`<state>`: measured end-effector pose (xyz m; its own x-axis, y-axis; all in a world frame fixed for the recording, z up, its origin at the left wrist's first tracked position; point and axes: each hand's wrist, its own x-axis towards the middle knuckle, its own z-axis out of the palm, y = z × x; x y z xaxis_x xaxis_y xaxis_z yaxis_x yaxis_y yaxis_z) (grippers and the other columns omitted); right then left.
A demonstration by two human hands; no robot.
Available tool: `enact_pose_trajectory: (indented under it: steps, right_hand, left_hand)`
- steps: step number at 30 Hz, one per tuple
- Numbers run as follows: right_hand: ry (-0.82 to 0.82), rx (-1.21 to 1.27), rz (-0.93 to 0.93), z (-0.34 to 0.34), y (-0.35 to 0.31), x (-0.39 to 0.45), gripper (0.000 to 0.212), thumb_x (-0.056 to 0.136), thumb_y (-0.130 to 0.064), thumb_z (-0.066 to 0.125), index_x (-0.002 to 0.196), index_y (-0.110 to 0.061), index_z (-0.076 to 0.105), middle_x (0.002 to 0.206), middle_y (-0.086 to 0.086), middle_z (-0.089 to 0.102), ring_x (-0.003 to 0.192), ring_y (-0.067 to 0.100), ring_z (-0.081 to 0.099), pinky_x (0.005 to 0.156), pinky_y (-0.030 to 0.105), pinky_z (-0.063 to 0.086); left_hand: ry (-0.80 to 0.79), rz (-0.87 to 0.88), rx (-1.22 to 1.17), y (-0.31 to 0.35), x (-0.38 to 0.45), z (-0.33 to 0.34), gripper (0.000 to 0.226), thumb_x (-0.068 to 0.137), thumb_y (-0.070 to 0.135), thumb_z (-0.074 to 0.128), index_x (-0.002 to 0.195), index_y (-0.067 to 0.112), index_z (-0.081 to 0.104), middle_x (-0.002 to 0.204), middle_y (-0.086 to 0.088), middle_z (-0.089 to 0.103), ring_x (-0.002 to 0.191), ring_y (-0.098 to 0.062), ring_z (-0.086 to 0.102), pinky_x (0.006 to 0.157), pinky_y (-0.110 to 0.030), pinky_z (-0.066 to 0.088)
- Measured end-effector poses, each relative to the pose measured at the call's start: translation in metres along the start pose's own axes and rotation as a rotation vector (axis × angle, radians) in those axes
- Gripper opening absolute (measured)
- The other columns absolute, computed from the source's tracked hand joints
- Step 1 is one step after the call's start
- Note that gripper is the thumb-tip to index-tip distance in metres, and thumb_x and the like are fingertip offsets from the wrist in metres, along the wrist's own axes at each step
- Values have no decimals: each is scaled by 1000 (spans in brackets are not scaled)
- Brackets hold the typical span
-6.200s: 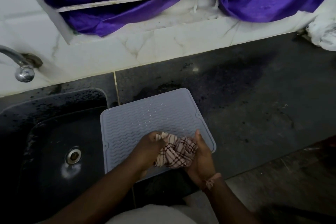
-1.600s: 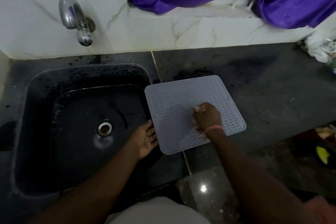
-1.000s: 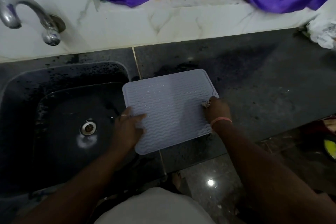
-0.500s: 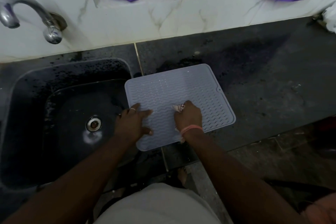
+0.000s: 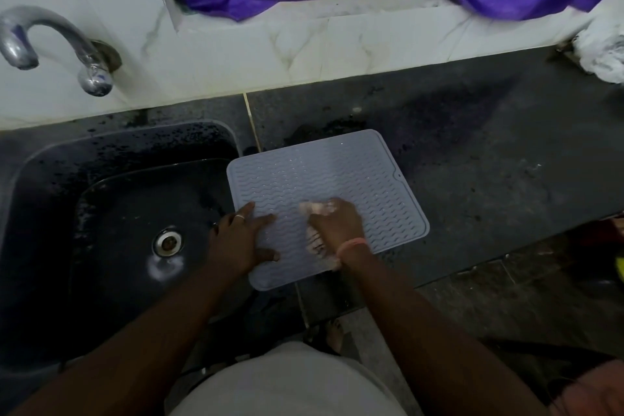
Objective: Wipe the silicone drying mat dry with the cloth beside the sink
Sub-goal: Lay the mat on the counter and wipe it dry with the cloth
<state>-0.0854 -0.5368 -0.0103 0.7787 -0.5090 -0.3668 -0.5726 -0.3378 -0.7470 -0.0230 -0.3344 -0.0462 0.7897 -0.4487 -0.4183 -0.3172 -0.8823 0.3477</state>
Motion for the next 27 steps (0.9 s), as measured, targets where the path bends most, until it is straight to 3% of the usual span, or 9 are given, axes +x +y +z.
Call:
enact_pose_trajectory:
  steps: [3,5,7,12,17,19,22,27]
  right_hand:
    - [202,-167,74,-62,25,24,28,90,-37,66,79,-12,65,66,0,64,66,20,66,49,15,38]
    - [312,-230,109,-96,43,41,30,90,-37,66,92,-7,67,84,10,72,85,29,70,61,17,45]
    - [345,-295,112,-114,54,55,38,91,-36,65,104,-1,67,105,21,71,100,36,68,79,32,51]
    - [280,-396,44,-106,51,63,34,89,-28,65,109,1,64,111,25,67,104,41,65,84,37,51]
    - [189,-447,-41,-77,31,49,24,92,-29,60,101,-7,62,98,15,68,94,33,65,76,31,47]
    - [150,-383,-52,-51,24,34,15,92,-25,61,95,-11,61,87,8,64,85,27,64,69,26,43]
    - [122,-320,-83,-12,19,12,14,87,-20,66,93,-9,60,87,8,66,74,19,60,63,22,42]
    - [51,-219,-122,31,4,-11,16,82,-18,70,89,-9,59,88,8,67,79,22,65,64,24,49]
  left_hand:
    - [2,-12,-18,-1,1,0,92,66,72,75,146,58,32,168,4,8,150,-36,14,116,-64,18]
    - [-4,-20,4,3,2,-2,92,66,70,76,146,56,33,168,3,9,150,-35,14,117,-62,17]
    - [-14,-30,14,7,2,-4,92,68,68,76,148,54,33,168,2,8,150,-35,14,118,-61,17]
    - [-27,-53,14,8,2,-4,92,68,68,76,147,55,32,168,4,6,150,-34,14,118,-60,16]
    - [-9,-54,28,9,4,-6,92,66,69,77,146,55,34,167,5,11,149,-33,16,117,-61,20]
    - [-12,-56,27,9,3,-5,92,66,70,76,146,56,33,167,5,11,150,-33,16,117,-61,20]
    - [-15,-60,31,7,2,-4,93,65,71,75,146,57,32,168,6,9,150,-34,15,117,-60,19]
    - [9,-62,55,7,4,-4,94,63,72,76,146,57,32,167,6,12,149,-34,19,115,-61,22]
